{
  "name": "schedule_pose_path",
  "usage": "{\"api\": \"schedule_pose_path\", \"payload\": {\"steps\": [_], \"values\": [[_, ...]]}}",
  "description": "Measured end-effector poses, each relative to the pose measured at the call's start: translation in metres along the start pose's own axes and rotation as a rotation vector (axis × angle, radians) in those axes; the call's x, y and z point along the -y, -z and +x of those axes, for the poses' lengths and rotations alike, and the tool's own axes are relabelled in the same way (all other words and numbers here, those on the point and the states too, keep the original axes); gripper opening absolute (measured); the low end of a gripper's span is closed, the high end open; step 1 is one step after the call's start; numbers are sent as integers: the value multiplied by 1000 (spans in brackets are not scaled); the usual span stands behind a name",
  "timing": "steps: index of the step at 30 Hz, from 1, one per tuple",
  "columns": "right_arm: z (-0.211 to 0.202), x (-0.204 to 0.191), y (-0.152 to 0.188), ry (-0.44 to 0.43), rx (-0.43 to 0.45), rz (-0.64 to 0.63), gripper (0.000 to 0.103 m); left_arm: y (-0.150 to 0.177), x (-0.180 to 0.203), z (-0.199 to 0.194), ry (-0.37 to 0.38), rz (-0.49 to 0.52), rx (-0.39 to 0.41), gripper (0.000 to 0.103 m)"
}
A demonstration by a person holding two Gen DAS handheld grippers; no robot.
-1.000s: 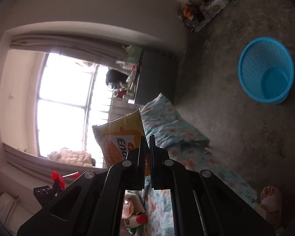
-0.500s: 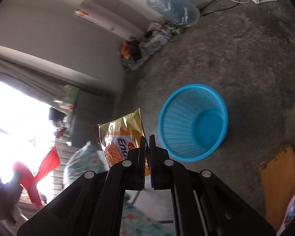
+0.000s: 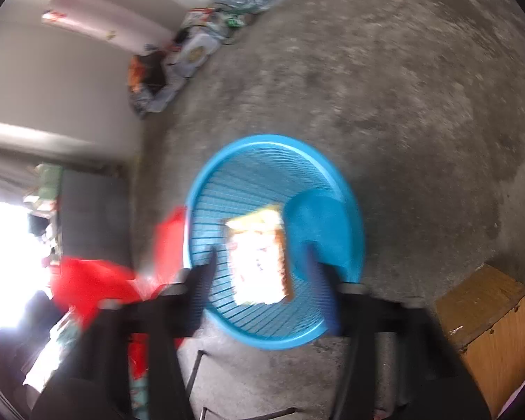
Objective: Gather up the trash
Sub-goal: 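Carry the red wrapper with the left tool over the blue wastebasket, then open the left tool to drop the red wrapper into the wastebasket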
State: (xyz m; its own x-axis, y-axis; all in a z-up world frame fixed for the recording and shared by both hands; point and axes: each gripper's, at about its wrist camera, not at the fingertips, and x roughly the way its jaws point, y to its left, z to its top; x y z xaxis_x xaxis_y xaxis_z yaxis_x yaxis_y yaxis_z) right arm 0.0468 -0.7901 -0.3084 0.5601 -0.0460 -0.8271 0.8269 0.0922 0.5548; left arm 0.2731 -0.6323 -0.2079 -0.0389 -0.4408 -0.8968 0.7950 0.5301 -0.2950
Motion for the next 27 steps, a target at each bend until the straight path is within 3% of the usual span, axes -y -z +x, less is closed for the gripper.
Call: {"api": "schedule_pose_path", "payload": {"steps": [4, 10, 14, 19, 27], "values": [[4, 12, 2, 9, -9, 9, 56, 2, -9, -2, 13, -25, -3, 53], [-32, 13, 17, -29, 67, -29, 56, 9, -7, -50, 34, 30, 101, 65], [-81, -2, 45, -87, 142, -97, 58, 21, 3, -110, 72, 98, 171, 69], [-150, -34, 97, -109, 280, -277, 75, 48, 17, -201, 83, 182, 234, 69], [-255, -98, 185, -140, 522, -639, 95, 122, -5, -360, 96, 102, 417, 70]]}}
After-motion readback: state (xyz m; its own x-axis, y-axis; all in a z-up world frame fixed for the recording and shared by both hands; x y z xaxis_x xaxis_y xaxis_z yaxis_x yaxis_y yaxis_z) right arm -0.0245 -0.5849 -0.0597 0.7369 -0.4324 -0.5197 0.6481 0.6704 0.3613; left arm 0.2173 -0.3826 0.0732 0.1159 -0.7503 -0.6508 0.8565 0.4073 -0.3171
